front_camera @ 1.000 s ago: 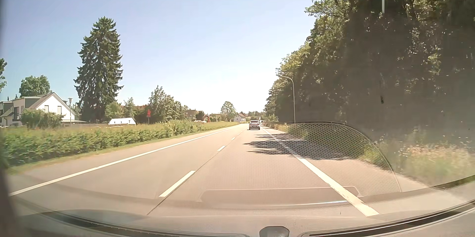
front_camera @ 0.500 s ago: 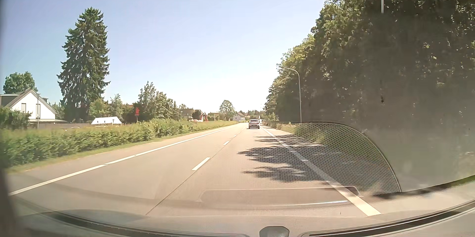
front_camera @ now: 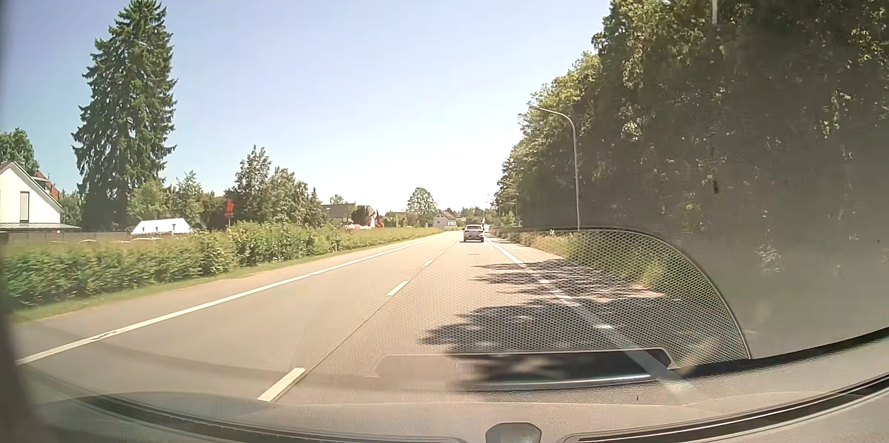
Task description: Follow the waypoints while adhering to traffic rules and regulations
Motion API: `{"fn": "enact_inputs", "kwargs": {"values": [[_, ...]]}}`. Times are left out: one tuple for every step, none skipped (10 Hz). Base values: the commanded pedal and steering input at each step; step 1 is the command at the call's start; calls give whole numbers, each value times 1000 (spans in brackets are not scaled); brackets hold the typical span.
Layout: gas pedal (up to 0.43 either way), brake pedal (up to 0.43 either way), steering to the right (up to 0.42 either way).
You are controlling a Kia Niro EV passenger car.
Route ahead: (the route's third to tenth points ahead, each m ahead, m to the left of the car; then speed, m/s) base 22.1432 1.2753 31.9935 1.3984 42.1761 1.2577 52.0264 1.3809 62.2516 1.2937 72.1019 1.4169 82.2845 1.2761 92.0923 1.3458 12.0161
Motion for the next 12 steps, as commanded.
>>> {"fn": "enact_inputs", "kwargs": {"values": [[39, 30, 2], [39, 30, 1], [47, 30, 2], [47, 30, 2], [47, 30, 1], [47, 30, 2], [47, 30, 1], [47, 30, 2], [47, 30, 1], [47, 30, 1], [47, 30, 0], [47, 30, -1]]}}
